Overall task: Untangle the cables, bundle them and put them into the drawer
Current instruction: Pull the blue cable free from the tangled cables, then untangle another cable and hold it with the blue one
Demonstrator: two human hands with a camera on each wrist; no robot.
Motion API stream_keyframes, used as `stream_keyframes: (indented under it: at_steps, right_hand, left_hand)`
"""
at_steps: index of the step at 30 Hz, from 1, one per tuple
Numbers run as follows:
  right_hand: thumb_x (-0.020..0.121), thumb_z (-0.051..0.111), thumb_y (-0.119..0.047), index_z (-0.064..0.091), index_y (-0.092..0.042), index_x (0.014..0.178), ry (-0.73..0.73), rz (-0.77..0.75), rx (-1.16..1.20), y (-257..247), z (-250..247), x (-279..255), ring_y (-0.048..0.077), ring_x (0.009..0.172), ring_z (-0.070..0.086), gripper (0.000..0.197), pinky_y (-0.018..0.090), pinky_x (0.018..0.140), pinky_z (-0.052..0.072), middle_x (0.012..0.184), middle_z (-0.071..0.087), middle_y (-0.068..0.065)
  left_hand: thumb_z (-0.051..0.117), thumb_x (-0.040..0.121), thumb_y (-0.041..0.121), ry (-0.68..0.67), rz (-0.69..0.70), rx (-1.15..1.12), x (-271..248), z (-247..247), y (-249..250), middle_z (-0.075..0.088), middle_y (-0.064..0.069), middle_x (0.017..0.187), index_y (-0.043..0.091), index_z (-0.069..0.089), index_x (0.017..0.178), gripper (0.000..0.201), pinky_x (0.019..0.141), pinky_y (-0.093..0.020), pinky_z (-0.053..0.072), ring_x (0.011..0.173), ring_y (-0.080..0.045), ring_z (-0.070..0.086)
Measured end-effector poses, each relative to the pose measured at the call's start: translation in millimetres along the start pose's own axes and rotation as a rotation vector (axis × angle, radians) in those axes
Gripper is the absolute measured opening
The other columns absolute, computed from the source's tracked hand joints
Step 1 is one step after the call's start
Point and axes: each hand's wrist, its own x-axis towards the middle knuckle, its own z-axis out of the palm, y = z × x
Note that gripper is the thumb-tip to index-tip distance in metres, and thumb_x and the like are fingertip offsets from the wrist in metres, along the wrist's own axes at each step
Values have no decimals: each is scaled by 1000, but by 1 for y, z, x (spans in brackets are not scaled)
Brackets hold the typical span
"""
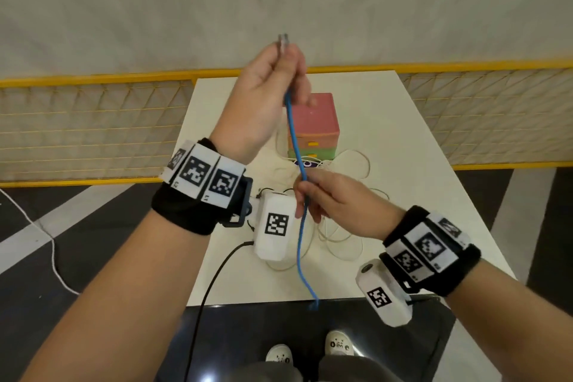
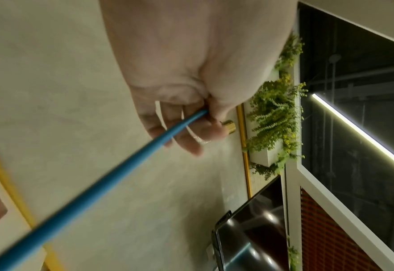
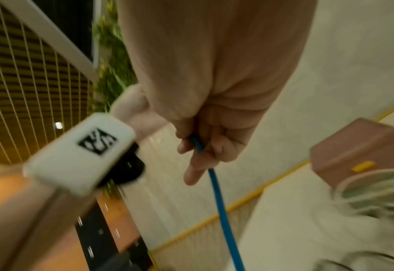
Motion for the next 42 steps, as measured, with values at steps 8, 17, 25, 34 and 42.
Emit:
stream_keyframes:
  at_steps: [8,17,25,34,42]
  right_hand:
    - [99,43,-14,56,-8,93,16,-43,48,3,5,16,15,57,53,15,28,62,48,86,68,0]
    - [89,42,6,66,-15,116,-609,-80,-302,48,45,21,18,96,61,42,24,87,47,117,63,7]
    - [88,46,-3,69,-14,94,-281,132,-364,92,55,72,14,80,59,27,23,74,44,87,62,-2]
    - [92,51,-26,57,-6,109,-279,305,-614,107,129,120,30,106,57,27,30,81,42,114,61,13]
    - [89,49,-15,55,-7,104,-158,263,-540,114,143,115,30,99,58,19,34,78,45,107,58,13]
  left_hand:
    - [30,106,22,-81,-288,2,-16,9,-28,27,5,54,13,41,86,25,42,-21,19,44,-10,19]
    - [41,104,27,208,-406,39,-29,-32,-48,26,8,51,18,37,73,33,40,-18,17,41,-8,19]
    - [49,100,31,332,-741,160,-81,-52,-98,27,3,54,19,30,63,43,44,-23,21,46,-12,22]
    - [43,101,37,444,-718,210,-104,-53,-127,36,1,61,10,43,78,35,66,-34,34,58,-17,34]
    - [47,100,33,411,-594,306,-112,-62,-127,39,12,44,16,60,70,37,53,-23,30,41,-1,39]
